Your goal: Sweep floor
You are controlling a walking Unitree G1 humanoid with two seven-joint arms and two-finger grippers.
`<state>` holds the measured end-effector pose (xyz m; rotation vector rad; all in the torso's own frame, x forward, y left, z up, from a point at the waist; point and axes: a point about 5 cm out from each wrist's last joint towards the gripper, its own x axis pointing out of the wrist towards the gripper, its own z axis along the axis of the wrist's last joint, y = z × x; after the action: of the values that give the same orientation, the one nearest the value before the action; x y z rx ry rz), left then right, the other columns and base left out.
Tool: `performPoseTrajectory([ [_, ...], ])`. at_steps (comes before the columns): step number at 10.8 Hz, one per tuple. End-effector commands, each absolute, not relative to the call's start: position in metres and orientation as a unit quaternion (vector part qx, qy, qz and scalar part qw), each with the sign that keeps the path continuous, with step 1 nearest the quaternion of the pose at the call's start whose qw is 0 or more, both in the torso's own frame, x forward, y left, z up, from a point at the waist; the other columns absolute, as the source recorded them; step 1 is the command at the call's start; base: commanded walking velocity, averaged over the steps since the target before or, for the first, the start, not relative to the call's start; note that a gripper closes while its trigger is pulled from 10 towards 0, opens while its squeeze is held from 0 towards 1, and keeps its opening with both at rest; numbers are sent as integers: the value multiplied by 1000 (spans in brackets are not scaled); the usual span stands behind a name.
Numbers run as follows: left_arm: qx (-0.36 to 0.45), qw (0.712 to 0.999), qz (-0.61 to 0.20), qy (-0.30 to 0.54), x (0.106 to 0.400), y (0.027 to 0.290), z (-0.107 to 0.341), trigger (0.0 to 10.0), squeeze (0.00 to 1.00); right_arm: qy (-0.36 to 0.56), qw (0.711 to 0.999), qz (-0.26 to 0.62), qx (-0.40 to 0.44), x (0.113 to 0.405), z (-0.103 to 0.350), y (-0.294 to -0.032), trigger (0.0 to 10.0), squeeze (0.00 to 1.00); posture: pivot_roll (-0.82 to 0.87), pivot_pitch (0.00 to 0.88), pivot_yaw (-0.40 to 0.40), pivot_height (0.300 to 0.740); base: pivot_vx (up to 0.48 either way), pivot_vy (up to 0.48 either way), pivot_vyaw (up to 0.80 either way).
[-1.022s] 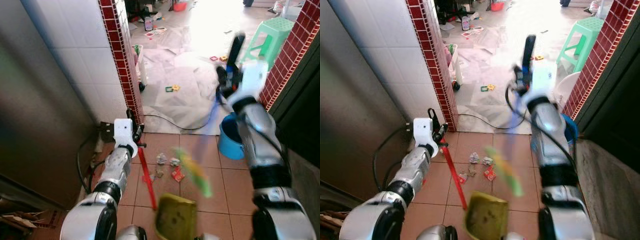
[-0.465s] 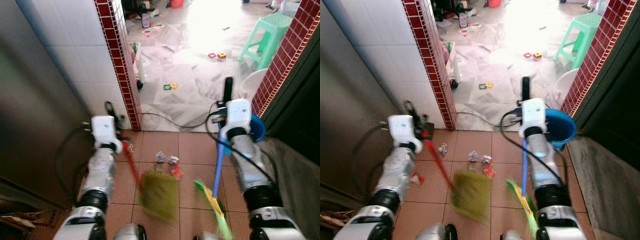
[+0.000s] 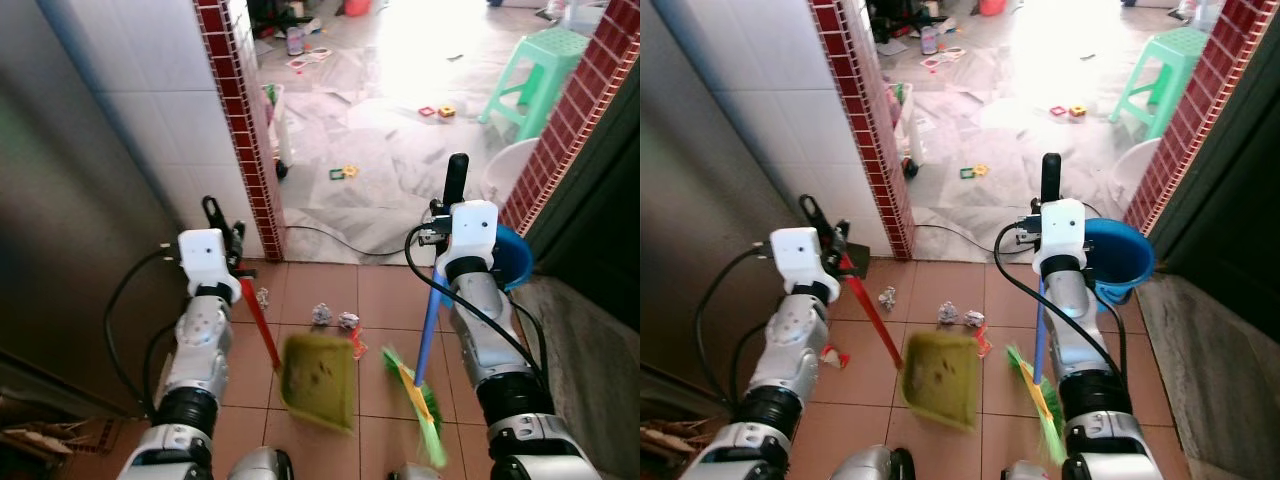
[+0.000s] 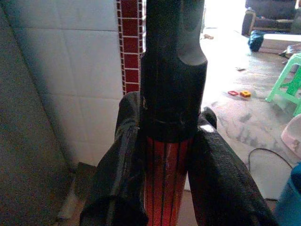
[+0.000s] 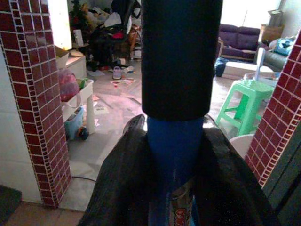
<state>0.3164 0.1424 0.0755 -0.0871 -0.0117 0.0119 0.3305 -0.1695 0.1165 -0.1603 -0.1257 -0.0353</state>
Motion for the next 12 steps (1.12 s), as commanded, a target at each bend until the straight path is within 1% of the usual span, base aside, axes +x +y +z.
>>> performPoseTrajectory([
  [1, -33, 999, 22, -36, 319, 150, 89, 10000, 0, -82, 993, -15, -78, 333, 123, -165, 10000, 0, -110, 0, 112, 740, 0, 0, 0],
  [3, -41, 998, 21, -37, 319, 151, 92, 10000, 0, -94, 991, -13, -91, 336, 128, -167, 10000, 0, -111, 0, 106, 740, 0, 0, 0],
  [7, -52, 998, 18, -35, 319, 144, 94, 10000, 0, -84, 993, -36, -75, 340, 128, -172, 10000, 0, -115, 0, 104, 740, 0, 0, 0],
  [9, -77, 995, 11, -57, 324, 135, 114, 10000, 0, -80, 993, -34, -80, 340, 128, -173, 10000, 0, -121, 0, 104, 740, 0, -332, 0],
  [10, -84, 994, 5, -68, 327, 131, 122, 10000, 0, -77, 993, -35, -82, 340, 128, -174, 10000, 0, -122, 0, 102, 740, 0, -337, -475],
  [12, -89, 993, 1, -74, 330, 128, 129, 10000, 0, -78, 993, -38, -82, 341, 128, -175, 10000, 0, -131, 0, 101, 740, 0, -334, -800],
])
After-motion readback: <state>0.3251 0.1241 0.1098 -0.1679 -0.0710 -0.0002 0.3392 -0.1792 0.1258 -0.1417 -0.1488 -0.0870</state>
